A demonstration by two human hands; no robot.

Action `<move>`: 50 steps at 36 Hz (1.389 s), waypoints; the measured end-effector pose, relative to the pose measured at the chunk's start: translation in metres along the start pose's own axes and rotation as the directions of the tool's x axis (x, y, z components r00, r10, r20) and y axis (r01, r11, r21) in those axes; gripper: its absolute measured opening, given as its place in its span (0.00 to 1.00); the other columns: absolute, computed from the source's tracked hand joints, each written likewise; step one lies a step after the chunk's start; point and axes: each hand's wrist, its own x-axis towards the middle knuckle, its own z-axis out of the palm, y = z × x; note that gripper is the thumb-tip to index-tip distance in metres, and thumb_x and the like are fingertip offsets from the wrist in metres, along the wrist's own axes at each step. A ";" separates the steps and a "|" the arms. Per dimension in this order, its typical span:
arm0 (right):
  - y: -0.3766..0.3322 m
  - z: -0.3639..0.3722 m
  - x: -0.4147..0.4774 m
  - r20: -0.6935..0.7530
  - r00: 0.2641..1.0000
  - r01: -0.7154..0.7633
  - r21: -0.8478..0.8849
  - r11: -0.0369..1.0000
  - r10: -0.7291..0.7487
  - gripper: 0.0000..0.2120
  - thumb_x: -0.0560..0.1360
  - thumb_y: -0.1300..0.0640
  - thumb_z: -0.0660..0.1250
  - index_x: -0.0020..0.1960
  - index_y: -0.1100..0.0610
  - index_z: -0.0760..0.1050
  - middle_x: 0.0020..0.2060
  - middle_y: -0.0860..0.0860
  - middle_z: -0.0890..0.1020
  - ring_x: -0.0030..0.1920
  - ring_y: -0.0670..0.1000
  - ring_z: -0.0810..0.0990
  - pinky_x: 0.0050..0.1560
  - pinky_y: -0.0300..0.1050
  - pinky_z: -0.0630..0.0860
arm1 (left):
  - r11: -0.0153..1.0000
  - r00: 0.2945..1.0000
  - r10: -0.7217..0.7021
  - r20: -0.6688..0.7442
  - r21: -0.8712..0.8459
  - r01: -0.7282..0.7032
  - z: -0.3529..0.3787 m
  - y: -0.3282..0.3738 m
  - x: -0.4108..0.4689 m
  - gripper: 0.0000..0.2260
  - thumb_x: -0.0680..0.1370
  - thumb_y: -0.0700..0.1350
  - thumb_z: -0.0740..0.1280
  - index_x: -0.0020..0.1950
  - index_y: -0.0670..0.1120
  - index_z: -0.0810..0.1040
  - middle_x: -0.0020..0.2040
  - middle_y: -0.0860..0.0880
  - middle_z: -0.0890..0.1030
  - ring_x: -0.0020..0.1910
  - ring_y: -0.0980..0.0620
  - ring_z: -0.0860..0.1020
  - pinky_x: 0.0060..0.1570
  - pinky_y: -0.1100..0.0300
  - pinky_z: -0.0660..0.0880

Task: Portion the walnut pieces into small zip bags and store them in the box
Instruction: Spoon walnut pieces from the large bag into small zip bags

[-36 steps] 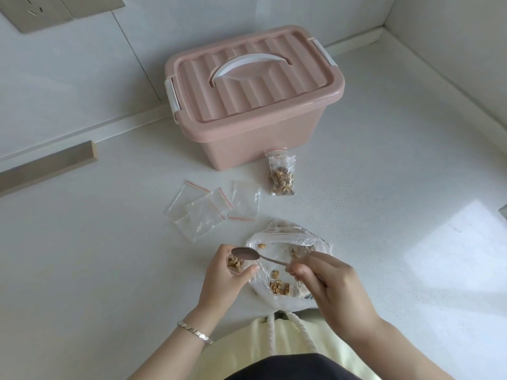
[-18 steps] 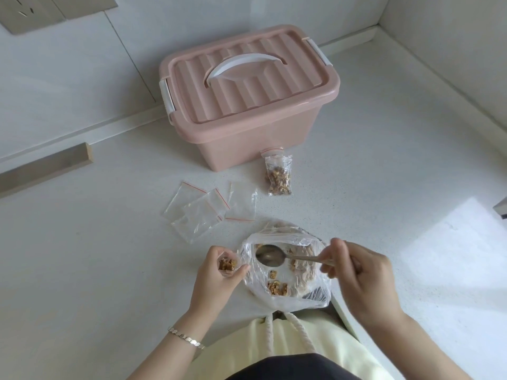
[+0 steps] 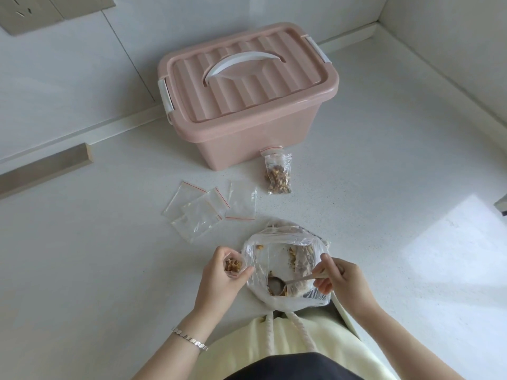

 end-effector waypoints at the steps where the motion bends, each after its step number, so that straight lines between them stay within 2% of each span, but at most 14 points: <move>1: 0.000 0.001 0.001 0.001 1.000 -0.029 0.036 0.999 0.029 0.19 0.78 0.53 0.58 0.36 0.62 0.78 0.26 0.56 0.81 0.29 0.55 0.78 0.33 0.43 0.77 | 1.000 1.000 0.005 -0.003 -0.001 -0.005 0.000 0.001 0.000 0.13 0.68 0.41 0.75 0.43 0.48 0.71 0.43 0.54 0.78 0.44 0.69 0.74 0.40 0.78 0.68; 6: -0.002 -0.006 0.002 -0.030 0.986 -0.154 0.204 0.967 0.164 0.21 0.79 0.54 0.56 0.39 0.68 0.77 0.27 0.59 0.80 0.25 0.52 0.77 0.27 0.38 0.76 | 1.000 1.000 0.012 -0.018 -0.016 -0.012 -0.001 0.004 0.001 0.12 0.68 0.41 0.75 0.43 0.48 0.72 0.43 0.53 0.78 0.44 0.67 0.74 0.40 0.77 0.68; 10: 0.000 -0.017 0.003 -0.035 0.973 -0.212 0.265 0.941 0.229 0.21 0.80 0.52 0.55 0.39 0.66 0.76 0.28 0.59 0.80 0.27 0.52 0.77 0.27 0.38 0.75 | 1.000 1.000 0.011 -0.023 -0.017 -0.011 -0.001 0.005 0.001 0.13 0.68 0.42 0.75 0.43 0.48 0.72 0.42 0.54 0.78 0.43 0.66 0.75 0.39 0.77 0.68; 20: -0.013 -0.041 0.003 -0.079 0.978 -0.153 0.357 0.922 0.193 0.20 0.79 0.50 0.55 0.39 0.63 0.76 0.27 0.58 0.81 0.26 0.50 0.78 0.27 0.38 0.77 | 0.998 0.998 0.059 -0.007 0.028 -0.059 -0.002 0.011 0.001 0.13 0.68 0.41 0.75 0.44 0.46 0.72 0.42 0.54 0.78 0.42 0.67 0.75 0.39 0.77 0.69; 25: -0.041 -0.038 -0.007 -0.135 0.990 0.007 0.327 0.945 0.040 0.21 0.78 0.51 0.55 0.38 0.64 0.76 0.25 0.57 0.80 0.25 0.51 0.78 0.26 0.38 0.76 | 0.991 0.998 0.048 0.040 0.124 -0.053 -0.001 0.010 0.001 0.13 0.69 0.46 0.74 0.44 0.48 0.71 0.45 0.56 0.76 0.30 0.61 0.74 0.37 0.75 0.69; 29: -0.066 -0.020 -0.022 -0.144 0.979 0.179 0.276 0.944 -0.143 0.20 0.78 0.54 0.55 0.36 0.65 0.77 0.24 0.56 0.80 0.25 0.50 0.77 0.28 0.37 0.74 | 0.981 0.997 0.059 0.045 0.184 -0.066 0.002 0.005 0.002 0.14 0.68 0.47 0.75 0.45 0.49 0.71 0.44 0.55 0.76 0.33 0.54 0.77 0.36 0.72 0.68; 31: -0.074 -0.008 -0.028 -0.124 0.960 0.271 0.205 0.940 -0.250 0.19 0.77 0.51 0.58 0.34 0.60 0.78 0.26 0.55 0.80 0.26 0.48 0.77 0.30 0.36 0.74 | 0.980 0.997 0.057 0.046 0.186 -0.065 0.003 0.004 0.002 0.14 0.68 0.47 0.75 0.45 0.49 0.70 0.43 0.54 0.77 0.34 0.54 0.77 0.35 0.71 0.68; 33: -0.073 0.003 -0.032 -0.076 0.913 0.405 0.057 0.912 -0.401 0.18 0.75 0.44 0.61 0.34 0.54 0.78 0.28 0.51 0.81 0.29 0.45 0.78 0.33 0.36 0.74 | 0.982 0.998 0.049 0.048 0.180 -0.056 0.004 0.004 0.002 0.14 0.68 0.48 0.74 0.44 0.50 0.70 0.41 0.53 0.78 0.34 0.54 0.77 0.34 0.71 0.68; 36: -0.070 0.008 -0.034 0.013 0.782 0.616 -0.174 0.768 -0.623 0.19 0.76 0.41 0.57 0.37 0.52 0.79 0.30 0.45 0.79 0.33 0.43 0.78 0.35 0.38 0.74 | 0.989 0.999 0.022 0.049 0.144 -0.029 0.004 0.005 0.003 0.13 0.68 0.48 0.74 0.47 0.50 0.72 0.43 0.53 0.78 0.37 0.55 0.78 0.36 0.70 0.70; 39: -0.070 0.004 -0.033 -0.013 0.708 0.690 -0.201 0.695 -0.707 0.21 0.78 0.41 0.54 0.40 0.52 0.78 0.32 0.46 0.79 0.33 0.43 0.77 0.34 0.42 0.74 | 0.996 0.999 -0.014 0.037 0.086 0.010 0.002 0.003 0.003 0.13 0.69 0.47 0.74 0.45 0.52 0.70 0.45 0.53 0.77 0.44 0.58 0.77 0.40 0.73 0.70; 41: -0.069 -0.002 -0.032 -0.082 0.708 0.684 -0.171 0.709 -0.702 0.18 0.78 0.40 0.54 0.41 0.48 0.76 0.32 0.45 0.79 0.33 0.44 0.78 0.33 0.43 0.74 | 0.998 1.000 -0.029 0.012 0.051 0.028 0.000 0.003 0.004 0.13 0.69 0.46 0.74 0.44 0.51 0.70 0.44 0.52 0.77 0.46 0.57 0.76 0.42 0.70 0.71; 44: -0.068 -0.015 -0.029 -0.184 0.777 0.594 -0.100 0.798 -0.602 0.20 0.75 0.34 0.52 0.41 0.45 0.76 0.32 0.45 0.80 0.32 0.44 0.79 0.34 0.39 0.75 | 0.999 0.998 -0.039 -0.058 0.019 0.040 -0.005 0.008 0.007 0.13 0.68 0.47 0.74 0.43 0.49 0.70 0.41 0.50 0.77 0.40 0.56 0.77 0.39 0.67 0.71; 48: -0.062 -0.031 -0.023 -0.254 0.861 0.444 -0.043 0.895 -0.440 0.26 0.68 0.25 0.51 0.41 0.43 0.78 0.31 0.46 0.82 0.28 0.45 0.78 0.31 0.38 0.74 | 0.998 0.989 -0.052 -0.135 -0.046 0.046 -0.014 0.020 0.025 0.15 0.66 0.56 0.72 0.41 0.55 0.67 0.34 0.51 0.77 0.31 0.47 0.78 0.38 0.44 0.77; 50: -0.059 -0.036 -0.021 -0.262 0.885 0.391 -0.032 0.920 -0.385 0.28 0.66 0.23 0.51 0.38 0.44 0.78 0.30 0.48 0.82 0.27 0.46 0.78 0.30 0.38 0.74 | 0.999 0.988 -0.047 -0.145 -0.023 0.044 -0.015 0.030 0.040 0.18 0.64 0.62 0.71 0.42 0.56 0.66 0.33 0.50 0.78 0.29 0.45 0.79 0.36 0.42 0.77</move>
